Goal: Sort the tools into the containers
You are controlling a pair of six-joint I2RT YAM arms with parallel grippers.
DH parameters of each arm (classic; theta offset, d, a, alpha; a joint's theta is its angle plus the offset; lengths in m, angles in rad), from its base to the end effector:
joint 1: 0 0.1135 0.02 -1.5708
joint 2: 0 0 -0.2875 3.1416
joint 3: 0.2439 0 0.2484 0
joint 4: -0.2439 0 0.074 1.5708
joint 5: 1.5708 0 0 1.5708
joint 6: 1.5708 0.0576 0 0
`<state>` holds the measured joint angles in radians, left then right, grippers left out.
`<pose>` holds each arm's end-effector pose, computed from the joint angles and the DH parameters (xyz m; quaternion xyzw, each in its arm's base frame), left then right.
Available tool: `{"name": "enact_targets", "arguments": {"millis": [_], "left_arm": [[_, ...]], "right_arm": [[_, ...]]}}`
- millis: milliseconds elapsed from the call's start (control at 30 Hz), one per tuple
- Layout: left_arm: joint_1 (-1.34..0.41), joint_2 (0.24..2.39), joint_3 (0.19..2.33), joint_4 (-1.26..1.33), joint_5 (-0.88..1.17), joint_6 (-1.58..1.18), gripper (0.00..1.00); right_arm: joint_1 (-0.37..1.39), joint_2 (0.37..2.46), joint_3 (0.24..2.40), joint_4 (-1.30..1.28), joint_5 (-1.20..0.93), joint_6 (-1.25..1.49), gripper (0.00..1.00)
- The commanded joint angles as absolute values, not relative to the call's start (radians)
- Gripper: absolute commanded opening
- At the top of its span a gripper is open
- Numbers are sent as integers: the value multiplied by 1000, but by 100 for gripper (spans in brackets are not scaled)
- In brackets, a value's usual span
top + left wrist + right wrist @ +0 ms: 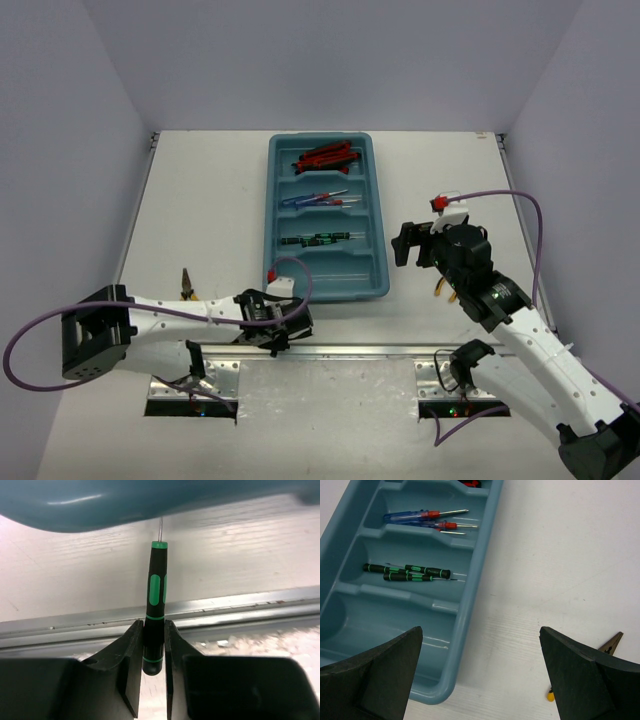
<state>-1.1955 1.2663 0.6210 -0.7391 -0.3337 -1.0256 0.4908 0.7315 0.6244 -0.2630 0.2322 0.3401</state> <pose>0.0858 -0.1664 0.1645 0.0679 0.9796 -0.0088 0.1889 0.1592 0.0700 0.2924 0.0036 0.8222 0.1390 0.5520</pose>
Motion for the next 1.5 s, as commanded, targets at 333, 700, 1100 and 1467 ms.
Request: {"name": "enact_targets", "arguments": {"millis": [333,700,1100,1467], "left_arm": [[-1251,1328,799,-885,-183,-771,0],[-1294,1169,971,-900,-130,-554,0],[-1261,1211,1175,-739,-673,-35,0],[-778,1449,1187,-192,-257,796,0]], "right_arm": [[491,726,622,-218,249,342,99],[490,736,626,-216,246,340,99],[490,749,635,-213,266,336,99],[490,685,624,-216,335,345,99]]}}
